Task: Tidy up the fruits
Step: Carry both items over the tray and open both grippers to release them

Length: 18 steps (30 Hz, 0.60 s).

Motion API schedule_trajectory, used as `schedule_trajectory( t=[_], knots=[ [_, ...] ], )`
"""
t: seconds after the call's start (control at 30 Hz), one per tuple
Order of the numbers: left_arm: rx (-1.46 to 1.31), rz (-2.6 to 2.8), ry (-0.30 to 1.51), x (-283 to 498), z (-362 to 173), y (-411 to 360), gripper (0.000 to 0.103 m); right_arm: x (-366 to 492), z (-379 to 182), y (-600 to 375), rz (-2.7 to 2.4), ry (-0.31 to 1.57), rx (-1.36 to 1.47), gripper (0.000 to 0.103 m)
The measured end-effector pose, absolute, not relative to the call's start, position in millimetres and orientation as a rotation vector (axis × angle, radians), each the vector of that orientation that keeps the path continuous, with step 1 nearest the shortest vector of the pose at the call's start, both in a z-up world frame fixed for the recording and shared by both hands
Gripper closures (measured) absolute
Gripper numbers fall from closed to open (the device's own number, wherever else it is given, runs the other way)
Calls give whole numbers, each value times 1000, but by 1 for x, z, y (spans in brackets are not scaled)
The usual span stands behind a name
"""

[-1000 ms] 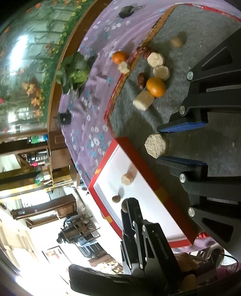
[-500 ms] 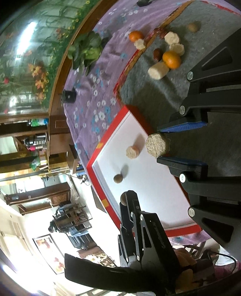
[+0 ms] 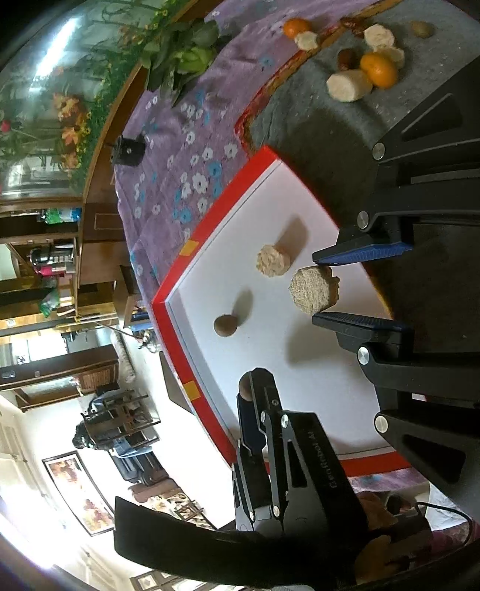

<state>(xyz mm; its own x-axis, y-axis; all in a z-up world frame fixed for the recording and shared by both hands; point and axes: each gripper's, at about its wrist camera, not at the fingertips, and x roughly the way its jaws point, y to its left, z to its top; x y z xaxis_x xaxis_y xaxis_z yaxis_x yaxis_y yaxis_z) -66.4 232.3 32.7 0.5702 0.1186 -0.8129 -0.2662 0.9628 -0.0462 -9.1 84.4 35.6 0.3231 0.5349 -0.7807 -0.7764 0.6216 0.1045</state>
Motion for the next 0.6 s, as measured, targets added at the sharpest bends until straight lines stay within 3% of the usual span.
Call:
schedule_trajectory(
  t=[0.6],
  knots=[
    [-149, 270, 954, -53, 25, 239, 79, 8, 15, 108, 881, 928, -319, 78]
  ],
)
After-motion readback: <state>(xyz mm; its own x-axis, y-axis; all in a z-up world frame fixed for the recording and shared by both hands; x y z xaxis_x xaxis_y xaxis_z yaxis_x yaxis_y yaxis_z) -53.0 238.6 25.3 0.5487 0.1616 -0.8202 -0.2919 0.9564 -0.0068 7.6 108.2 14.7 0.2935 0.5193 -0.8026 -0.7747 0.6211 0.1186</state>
